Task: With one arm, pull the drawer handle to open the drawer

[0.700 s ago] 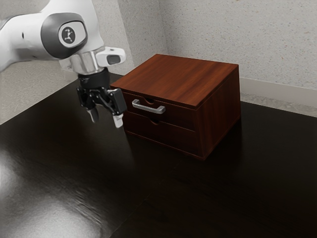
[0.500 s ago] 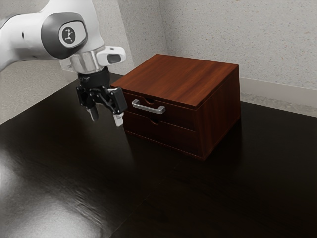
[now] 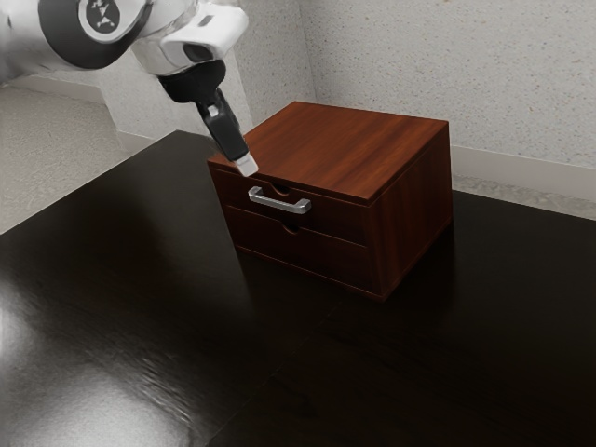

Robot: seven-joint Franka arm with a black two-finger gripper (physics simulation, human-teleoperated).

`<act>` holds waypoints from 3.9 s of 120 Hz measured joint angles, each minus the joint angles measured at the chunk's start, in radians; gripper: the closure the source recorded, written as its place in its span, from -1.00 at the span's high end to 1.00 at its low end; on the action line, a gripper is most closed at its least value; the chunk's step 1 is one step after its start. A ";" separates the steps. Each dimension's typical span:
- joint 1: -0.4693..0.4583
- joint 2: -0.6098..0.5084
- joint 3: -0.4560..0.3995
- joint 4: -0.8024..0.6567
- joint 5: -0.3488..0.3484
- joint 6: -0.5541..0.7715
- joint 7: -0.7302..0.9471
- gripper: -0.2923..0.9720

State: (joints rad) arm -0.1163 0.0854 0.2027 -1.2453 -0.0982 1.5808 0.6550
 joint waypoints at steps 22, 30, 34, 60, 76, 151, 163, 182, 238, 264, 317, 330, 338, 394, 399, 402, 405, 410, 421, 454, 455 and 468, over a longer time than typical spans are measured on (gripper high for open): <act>-0.004 0.082 0.005 0.000 0.047 0.096 0.250 0.53; 0.017 0.095 0.006 -0.005 0.041 0.122 0.331 0.54; 0.021 0.107 0.006 -0.008 0.035 0.138 0.368 0.54; -0.020 0.108 0.010 -0.065 -0.008 0.236 0.586 0.54; -0.053 0.047 0.027 -0.198 -0.019 0.319 0.694 0.54; -0.111 0.036 0.147 -0.336 -0.068 0.528 1.017 0.53; -0.112 0.036 0.164 -0.339 -0.069 0.532 1.044 0.53; -0.110 0.036 0.194 -0.353 -0.072 0.538 1.078 0.47; -0.104 0.063 0.199 -0.371 -0.076 0.566 1.139 0.07; -0.089 0.092 0.198 -0.369 -0.087 0.580 1.155 0.04; -0.082 0.111 0.198 -0.371 -0.103 0.591 1.175 0.00; -0.082 0.112 0.198 -0.371 -0.109 0.592 1.177 -0.11; -0.081 0.112 0.198 -0.370 -0.120 0.592 1.178 -0.18; -0.088 0.054 0.199 -0.449 -0.134 0.591 1.166 -0.39; -0.088 0.041 0.199 -0.463 -0.134 0.592 1.165 -0.39; -0.088 0.034 0.198 -0.470 -0.133 0.593 1.164 -0.40; -0.088 0.026 0.198 -0.478 -0.131 0.595 1.164 -0.40; -0.090 0.012 0.197 -0.493 -0.128 0.598 1.163 -0.41; -0.092 -0.017 0.196 -0.528 -0.123 0.608 1.161 -0.42; -0.094 -0.109 0.194 -0.628 -0.118 0.643 1.157 -0.42; -0.094 -0.113 0.193 -0.632 -0.118 0.644 1.157 -0.42; -0.095 -0.147 0.195 -0.672 -0.117 0.659 1.154 -0.41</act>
State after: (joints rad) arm -0.2117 -0.0614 0.3973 -1.9168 -0.2153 2.2396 1.8095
